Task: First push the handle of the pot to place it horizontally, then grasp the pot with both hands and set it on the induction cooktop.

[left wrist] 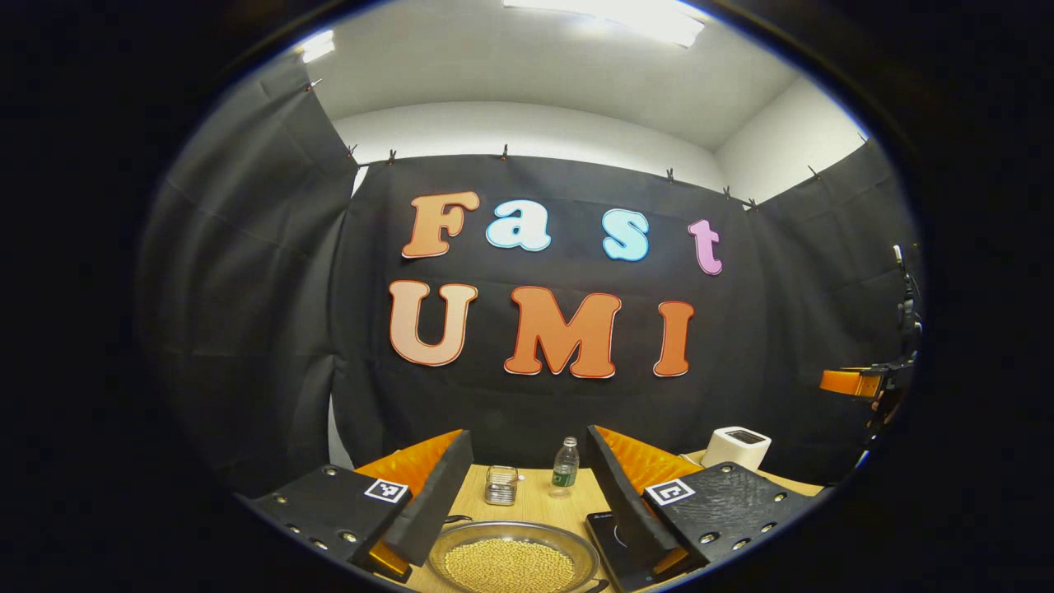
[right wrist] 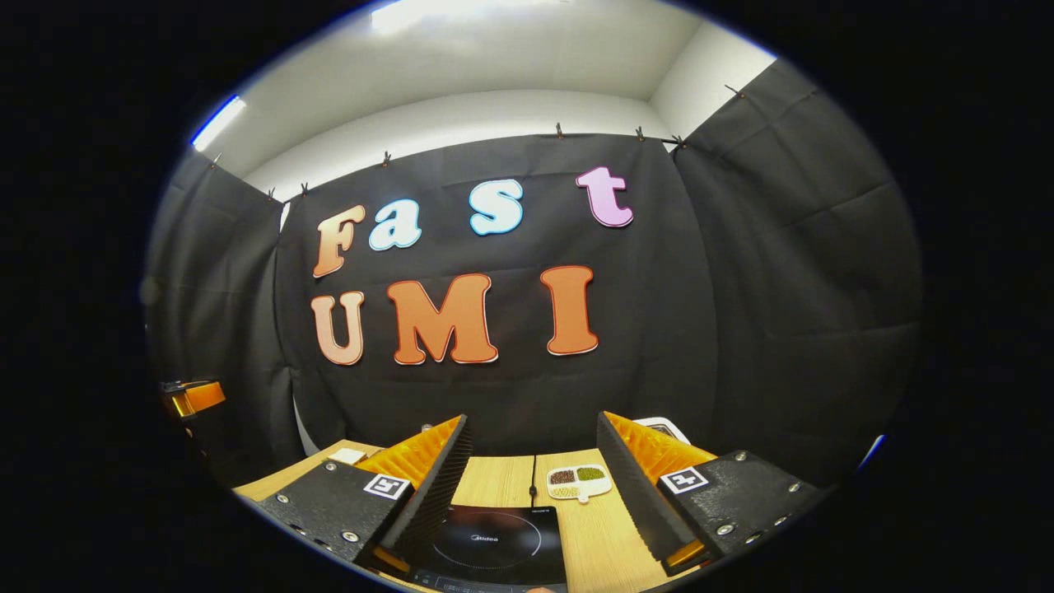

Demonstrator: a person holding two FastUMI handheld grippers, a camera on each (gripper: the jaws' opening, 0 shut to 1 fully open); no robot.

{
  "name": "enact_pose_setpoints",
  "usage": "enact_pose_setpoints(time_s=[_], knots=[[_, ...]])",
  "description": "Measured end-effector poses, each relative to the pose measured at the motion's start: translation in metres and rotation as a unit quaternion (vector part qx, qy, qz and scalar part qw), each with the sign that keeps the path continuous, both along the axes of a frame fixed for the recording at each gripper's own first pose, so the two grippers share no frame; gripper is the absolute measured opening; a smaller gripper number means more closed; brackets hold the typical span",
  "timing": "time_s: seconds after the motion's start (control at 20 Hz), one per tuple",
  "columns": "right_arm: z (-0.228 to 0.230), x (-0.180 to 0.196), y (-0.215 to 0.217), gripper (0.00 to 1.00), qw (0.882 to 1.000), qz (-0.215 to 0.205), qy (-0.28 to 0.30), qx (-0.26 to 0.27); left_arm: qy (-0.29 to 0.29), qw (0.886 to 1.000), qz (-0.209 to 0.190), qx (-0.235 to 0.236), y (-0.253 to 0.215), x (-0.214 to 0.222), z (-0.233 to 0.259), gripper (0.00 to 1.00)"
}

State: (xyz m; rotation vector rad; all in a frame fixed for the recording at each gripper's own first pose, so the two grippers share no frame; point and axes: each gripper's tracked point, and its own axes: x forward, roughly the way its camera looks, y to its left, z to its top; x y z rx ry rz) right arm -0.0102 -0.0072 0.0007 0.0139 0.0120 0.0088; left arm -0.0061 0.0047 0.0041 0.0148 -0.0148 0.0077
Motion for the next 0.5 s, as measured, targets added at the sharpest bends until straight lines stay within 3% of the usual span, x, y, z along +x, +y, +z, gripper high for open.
enact_pose_setpoints(time_s=[0.25, 0.35, 0.4, 0.5], knots=[[-0.001, 0.002, -0.004, 0.95, 1.000, -0.007, 0.001, 0.006, 0.002, 1.000, -0.012, 0.007, -0.005, -0.001, -0.004, 0.93], [-0.001, 0.001, -0.005, 0.95, 1.000, -0.008, 0.002, 0.006, 0.013, 1.000, -0.018, 0.002, -0.007, 0.000, -0.014, 0.77], [-0.004, 0.003, -0.004, 0.95, 1.000, -0.009, 0.003, 0.005, 0.018, 1.000, -0.021, 0.002, -0.007, -0.001, -0.018, 0.79], [-0.005, 0.004, -0.003, 0.95, 1.000, -0.010, 0.004, 0.003, 0.025, 0.999, -0.022, 0.000, -0.004, 0.001, -0.026, 0.58]])
